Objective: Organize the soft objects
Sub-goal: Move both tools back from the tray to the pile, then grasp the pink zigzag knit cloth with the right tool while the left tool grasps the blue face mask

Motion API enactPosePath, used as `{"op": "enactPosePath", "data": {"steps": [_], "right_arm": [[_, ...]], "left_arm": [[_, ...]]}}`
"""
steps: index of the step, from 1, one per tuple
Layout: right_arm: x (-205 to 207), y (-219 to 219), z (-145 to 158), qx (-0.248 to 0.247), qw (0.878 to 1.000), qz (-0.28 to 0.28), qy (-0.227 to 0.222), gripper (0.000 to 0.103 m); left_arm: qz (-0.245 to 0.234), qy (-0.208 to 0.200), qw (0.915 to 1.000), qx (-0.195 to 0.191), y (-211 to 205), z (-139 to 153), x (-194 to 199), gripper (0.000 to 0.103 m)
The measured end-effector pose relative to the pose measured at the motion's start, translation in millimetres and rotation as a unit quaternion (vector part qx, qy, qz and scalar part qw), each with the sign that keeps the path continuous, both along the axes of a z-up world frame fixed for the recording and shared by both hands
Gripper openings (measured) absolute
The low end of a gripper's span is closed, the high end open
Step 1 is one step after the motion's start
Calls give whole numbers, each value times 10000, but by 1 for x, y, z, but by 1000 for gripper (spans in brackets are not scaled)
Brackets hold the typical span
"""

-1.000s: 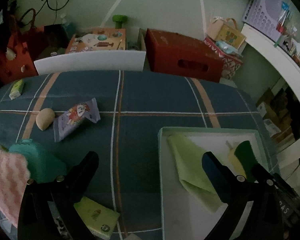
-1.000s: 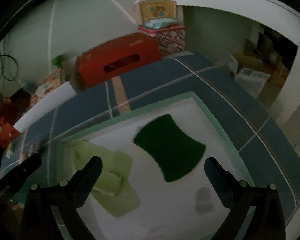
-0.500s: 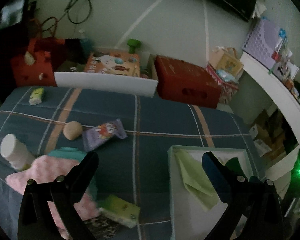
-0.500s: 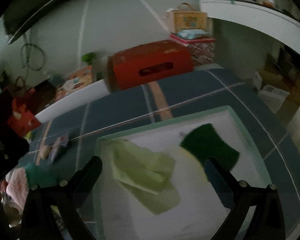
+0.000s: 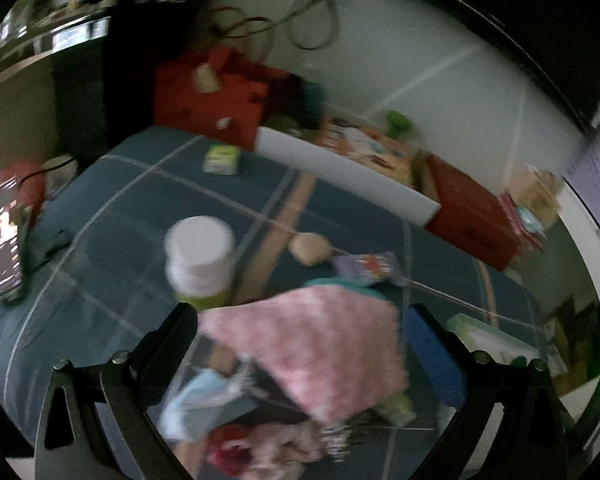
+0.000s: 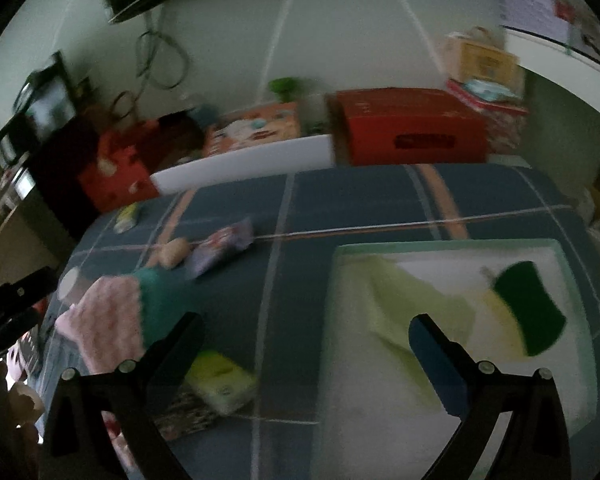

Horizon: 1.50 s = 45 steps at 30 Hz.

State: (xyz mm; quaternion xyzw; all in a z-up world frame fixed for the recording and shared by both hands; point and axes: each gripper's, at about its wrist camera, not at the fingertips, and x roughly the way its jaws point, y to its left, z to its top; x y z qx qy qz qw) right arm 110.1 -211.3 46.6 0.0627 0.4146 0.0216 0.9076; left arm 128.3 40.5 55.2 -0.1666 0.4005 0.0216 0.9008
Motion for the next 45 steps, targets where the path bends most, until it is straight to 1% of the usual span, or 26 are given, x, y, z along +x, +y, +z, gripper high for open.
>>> {"op": "enactPosePath", "data": {"steps": [4,10,18,21,26,29,32,35,40,42,43,45], "right_arm": [[-4,33,0,-60,9993,375,-35,103],[-10,77,1,-117,9959,890,-108,103],[-18,125,-14,-397,9888,1438,34,103],[-20,136,-22,-521,9865,1550,93,103],[-19,145,-31,-672,9850,1584,145,103],[-16,144,-35,-673,9852,1568,188,103],[-15,143,-38,-673,9849,1578,229,103],[-13,144,-38,-698,9844,1601,194,102],[-12,144,-37,-731,9843,1602,91,89],[-11,144,-37,-705,9842,1623,79,79],[-11,144,-37,-694,9840,1637,83,76],[-11,144,-38,-686,9834,1675,98,62]], "left_arm": [[295,137,9995,-12,29,-11,-14,103],[537,393,9978,-44,58,-31,-33,103],[497,911,9945,-167,75,-60,-49,103],[431,1070,9930,-238,76,-70,-50,103],[327,1213,9918,-236,74,-77,-46,103],[248,1449,9887,-287,73,-89,-41,103],[198,1621,9854,-489,75,-99,-39,103],[187,1757,9831,-483,74,-107,-38,102],[93,1819,9821,-485,69,-111,-37,102],[15,1802,9825,-472,65,-112,-36,102],[-22,1798,9826,-468,64,-112,-36,101],[-79,1829,9817,-522,62,-115,-35,95]]}}
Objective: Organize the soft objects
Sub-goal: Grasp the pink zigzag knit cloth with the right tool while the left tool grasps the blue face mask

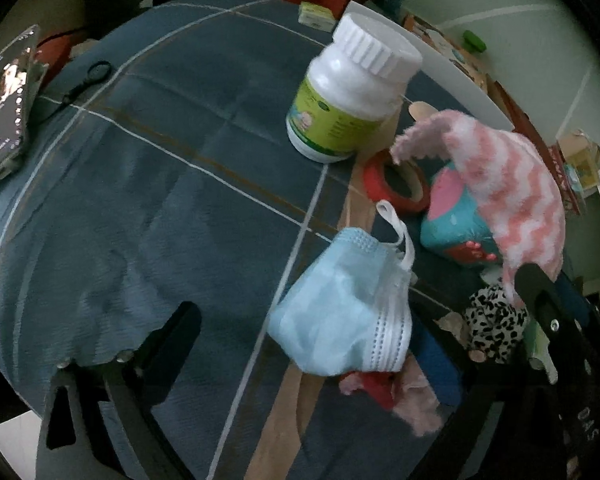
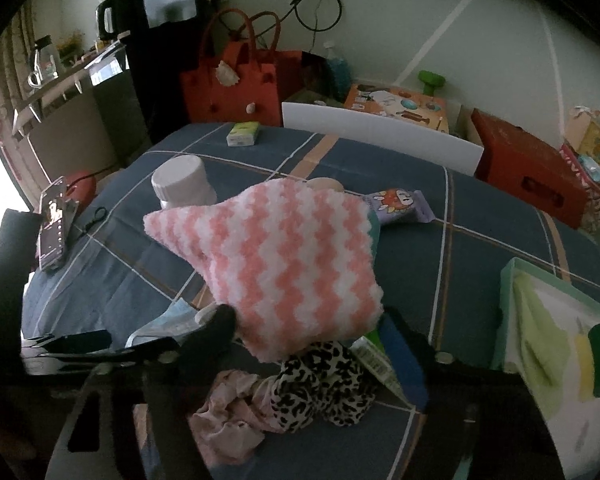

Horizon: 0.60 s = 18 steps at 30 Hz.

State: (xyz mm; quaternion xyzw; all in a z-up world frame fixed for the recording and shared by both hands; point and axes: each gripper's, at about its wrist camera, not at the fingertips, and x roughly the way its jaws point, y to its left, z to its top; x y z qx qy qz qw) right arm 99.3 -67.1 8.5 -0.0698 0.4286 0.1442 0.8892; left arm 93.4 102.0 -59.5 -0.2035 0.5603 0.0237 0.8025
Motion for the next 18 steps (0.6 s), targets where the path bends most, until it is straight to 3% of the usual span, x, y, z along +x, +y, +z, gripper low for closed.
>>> {"op": "enactPosePath", "data": {"steps": [3,6,10,14,18], "right_arm": [[0,1,-1,33,10000,66,13,46],[-1,1,0,100,9999,111,-4,36],[-3,-2,4,238,9997,103,-52,31],[-6,-7,12,400,9991,71,-157,28],[-7,-13,16,534,9984,23,-207,24]], "left_arm": [[-93,47,9998,-152,-3,-4,1,88],[-156,18,9997,-167,-4,-5,3,83],[-205,-16,9995,-246,-6,-7,9,71],[-266,-79,9990,-354,-8,-6,10,50],[-310,-128,9987,-392,-12,-5,12,39]]}}
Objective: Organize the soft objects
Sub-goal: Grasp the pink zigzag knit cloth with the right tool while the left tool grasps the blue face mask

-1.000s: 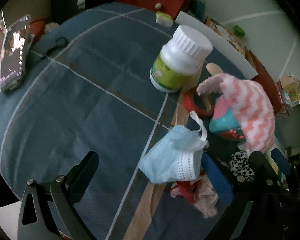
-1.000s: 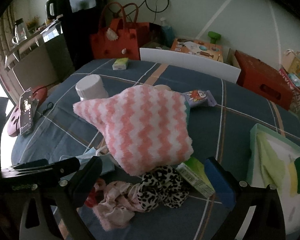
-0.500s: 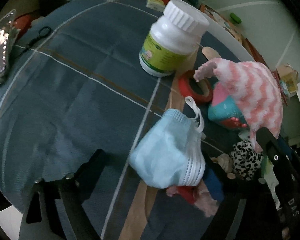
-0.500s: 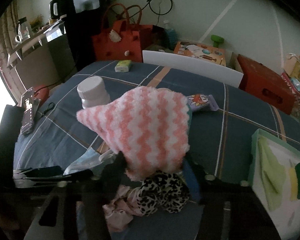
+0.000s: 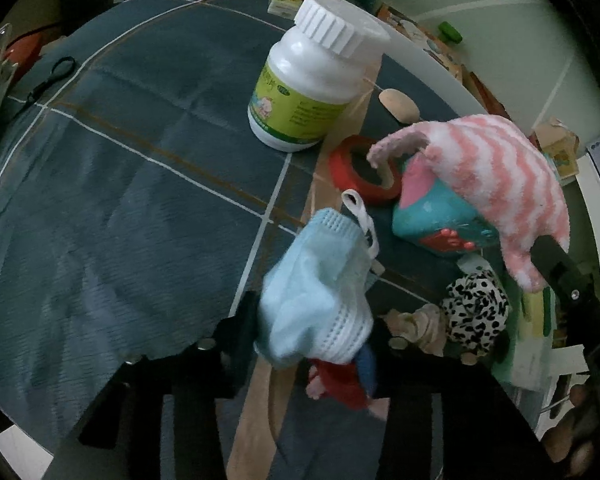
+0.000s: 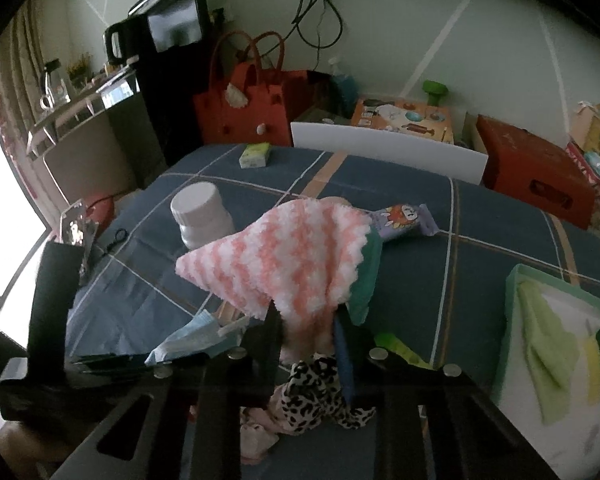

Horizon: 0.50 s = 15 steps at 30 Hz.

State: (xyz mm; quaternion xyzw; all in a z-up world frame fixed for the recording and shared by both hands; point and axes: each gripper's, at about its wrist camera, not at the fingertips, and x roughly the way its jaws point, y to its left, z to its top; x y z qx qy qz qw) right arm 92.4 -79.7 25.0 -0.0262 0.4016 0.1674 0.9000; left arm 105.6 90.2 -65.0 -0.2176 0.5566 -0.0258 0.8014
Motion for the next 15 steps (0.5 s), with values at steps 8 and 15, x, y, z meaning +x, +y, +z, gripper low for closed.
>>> {"op": "enactPosePath", "data": {"steps": [8,15], "right_arm": [[-5,-10,16,277,9994,-24,-213,23],[-10,-15,30,421,9982,-48,-418,23]], "left_arm": [[157,-71,9999,-14,10,3,-3,29],[333,-257,9991,4,18,11,-8,25]]}}
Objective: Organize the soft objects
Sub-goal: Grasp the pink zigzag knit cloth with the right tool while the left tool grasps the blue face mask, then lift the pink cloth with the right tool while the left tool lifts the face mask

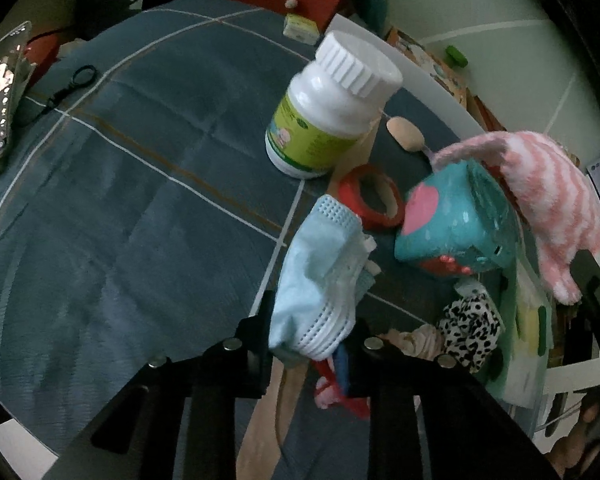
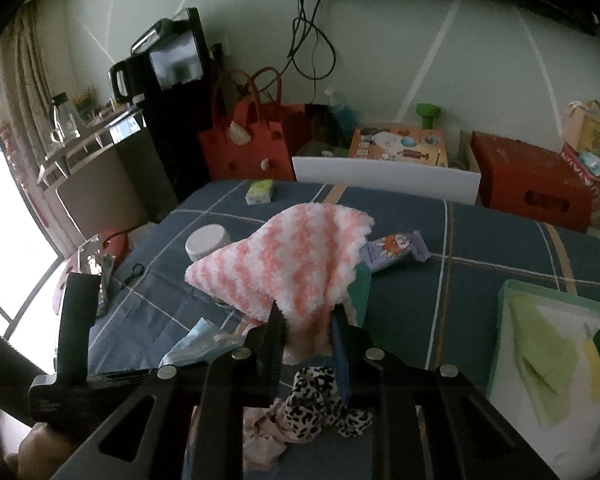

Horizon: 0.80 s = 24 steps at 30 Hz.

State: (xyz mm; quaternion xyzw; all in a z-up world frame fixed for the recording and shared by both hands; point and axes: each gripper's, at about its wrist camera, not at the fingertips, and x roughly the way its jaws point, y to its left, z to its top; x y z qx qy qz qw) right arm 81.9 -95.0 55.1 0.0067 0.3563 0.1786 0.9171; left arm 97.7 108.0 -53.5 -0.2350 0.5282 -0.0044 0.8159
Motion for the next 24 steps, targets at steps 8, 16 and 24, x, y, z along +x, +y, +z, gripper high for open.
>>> {"op": "enactPosePath", "data": {"steps": [8,16,24], "right_arm": [[3,-3,-2,40,9999,51,148,23],[11,5,-22,-214,9984,88,519,26],[10,7,-19,-267,9984,142,470,42]], "left_arm": [[49,-50,10000,-7,2,4,1,24],[99,12,9999,-20,3,1,0,24],[98,44,9999,-6,1,0,3,24]]}}
